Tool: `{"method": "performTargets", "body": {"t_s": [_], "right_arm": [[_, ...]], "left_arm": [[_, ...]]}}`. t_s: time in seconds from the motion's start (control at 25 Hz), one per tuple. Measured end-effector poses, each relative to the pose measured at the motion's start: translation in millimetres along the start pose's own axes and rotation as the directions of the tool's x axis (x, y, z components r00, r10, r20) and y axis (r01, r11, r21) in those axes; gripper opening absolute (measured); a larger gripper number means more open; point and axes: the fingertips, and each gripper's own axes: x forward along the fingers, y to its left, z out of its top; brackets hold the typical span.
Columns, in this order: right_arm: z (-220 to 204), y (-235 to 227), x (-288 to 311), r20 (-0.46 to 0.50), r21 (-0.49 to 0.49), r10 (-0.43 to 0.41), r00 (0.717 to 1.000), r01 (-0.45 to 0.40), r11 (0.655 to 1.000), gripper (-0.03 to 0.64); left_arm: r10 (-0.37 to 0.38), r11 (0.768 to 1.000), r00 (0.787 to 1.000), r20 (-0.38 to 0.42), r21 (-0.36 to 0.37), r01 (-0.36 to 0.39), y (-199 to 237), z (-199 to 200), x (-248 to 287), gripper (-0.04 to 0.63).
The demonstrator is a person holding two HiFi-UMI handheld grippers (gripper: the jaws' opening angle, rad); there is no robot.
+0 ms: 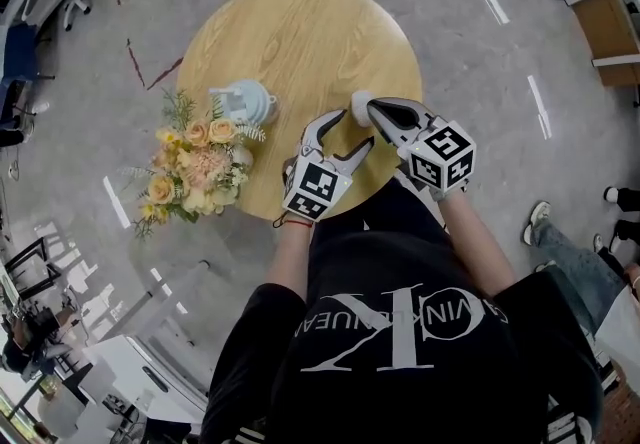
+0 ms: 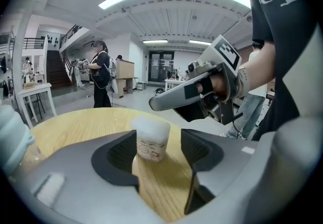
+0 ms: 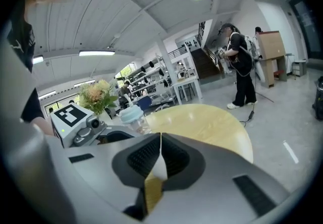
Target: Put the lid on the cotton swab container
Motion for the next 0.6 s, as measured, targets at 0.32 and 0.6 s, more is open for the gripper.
{"method": "performTargets", "body": {"t_s": [0.32, 0.6], "right_arm": [[31.2, -5.3, -22.2, 0.107, -0.057, -0.037, 0.994, 0.043, 0.997, 0.015], [52.6, 3.4, -28.6, 0.179, -0.108, -0.024, 0.983, 0.044, 0.993, 0.015]], "left_arm": [[0.18, 0.983, 0.963, 0.201, -0.076, -0.168, 28.7, 49.7, -30.8, 0.038], [0.277, 0.959, 0.91, 0.309, -0.148, -0.242, 51.6, 84.1, -50.0, 0.012]]}}
